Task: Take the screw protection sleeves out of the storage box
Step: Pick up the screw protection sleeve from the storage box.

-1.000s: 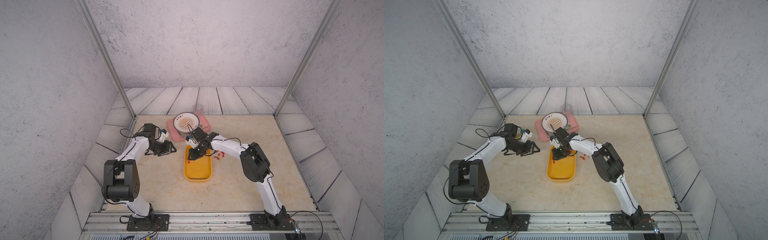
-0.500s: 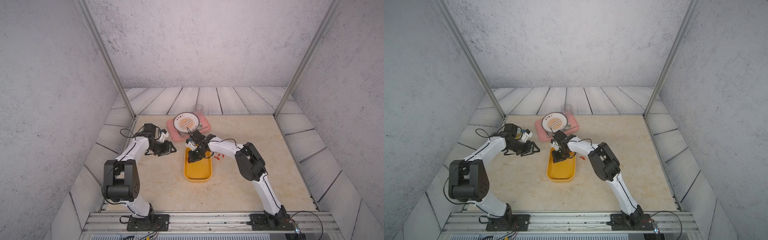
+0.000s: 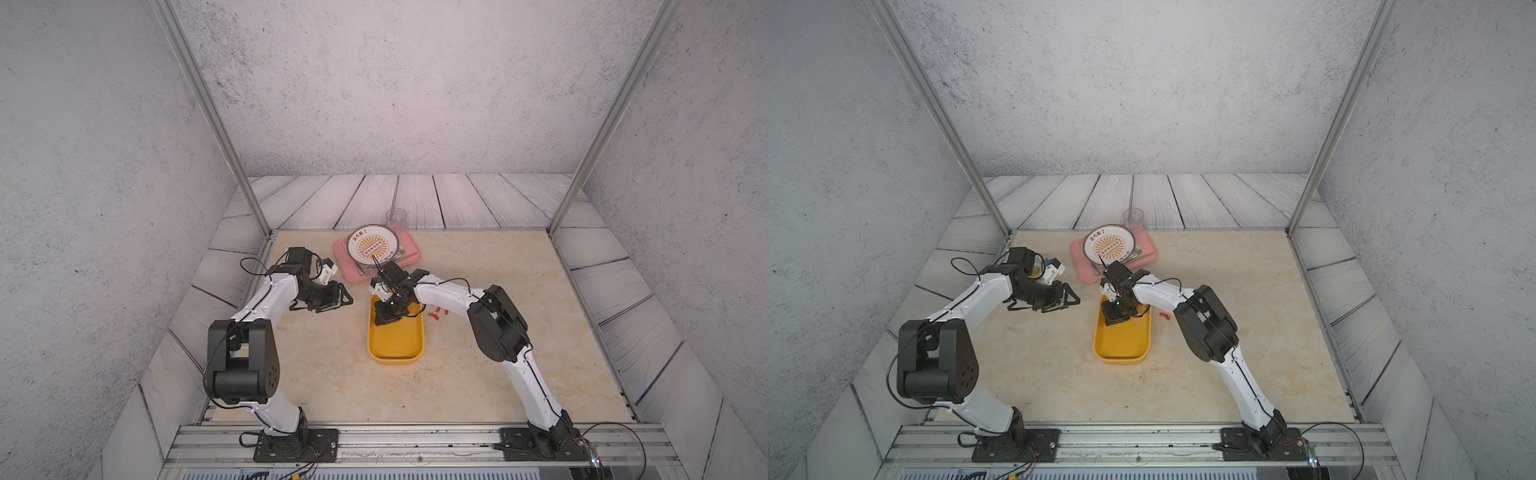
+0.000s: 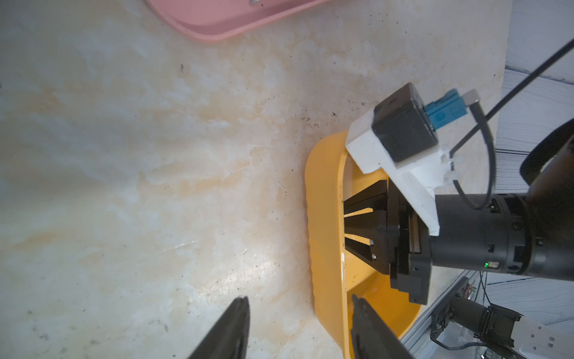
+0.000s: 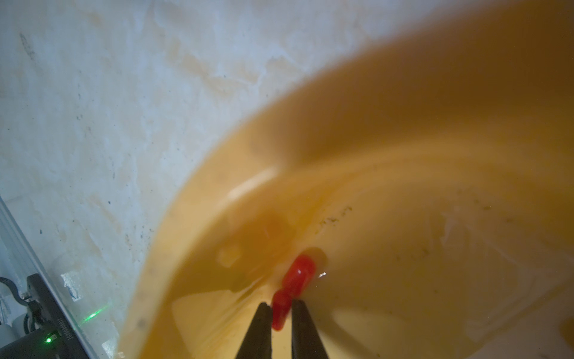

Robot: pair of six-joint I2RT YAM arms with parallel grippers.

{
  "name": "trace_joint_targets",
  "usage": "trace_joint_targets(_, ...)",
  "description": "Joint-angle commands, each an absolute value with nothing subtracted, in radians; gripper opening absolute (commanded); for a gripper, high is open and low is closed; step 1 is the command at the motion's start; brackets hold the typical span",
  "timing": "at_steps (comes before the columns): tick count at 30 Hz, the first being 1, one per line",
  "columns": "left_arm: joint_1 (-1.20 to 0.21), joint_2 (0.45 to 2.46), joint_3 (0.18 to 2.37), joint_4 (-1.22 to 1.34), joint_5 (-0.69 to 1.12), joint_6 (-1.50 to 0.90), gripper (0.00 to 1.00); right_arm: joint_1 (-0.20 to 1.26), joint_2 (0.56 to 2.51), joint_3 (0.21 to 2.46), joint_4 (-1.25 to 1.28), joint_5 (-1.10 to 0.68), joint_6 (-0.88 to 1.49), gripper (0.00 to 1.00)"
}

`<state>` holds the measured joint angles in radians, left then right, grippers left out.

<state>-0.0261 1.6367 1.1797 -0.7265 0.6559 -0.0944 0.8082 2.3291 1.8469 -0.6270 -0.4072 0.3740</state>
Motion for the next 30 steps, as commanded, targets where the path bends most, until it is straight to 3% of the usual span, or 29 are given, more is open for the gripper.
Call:
trace_joint_targets(1,-0.022,1.643,1.196,-0.746,0.670,-0.088,0.57,0.817,2.390,1.859,-0.655,-0.360,0.394,0.15)
trace_joint_targets(13,-0.022,1.643,1.197,-0.745,0.670,-0.089,0.56,0.807,2.336,1.859,-0.666,-0.362,0.400,0.06)
trace_joint_targets(30,-0.057,1.613,1.169,-0.719,0.716,-0.087,0.57,0.775,2.226,1.779,-0.631,-0.454,0.360,0.04)
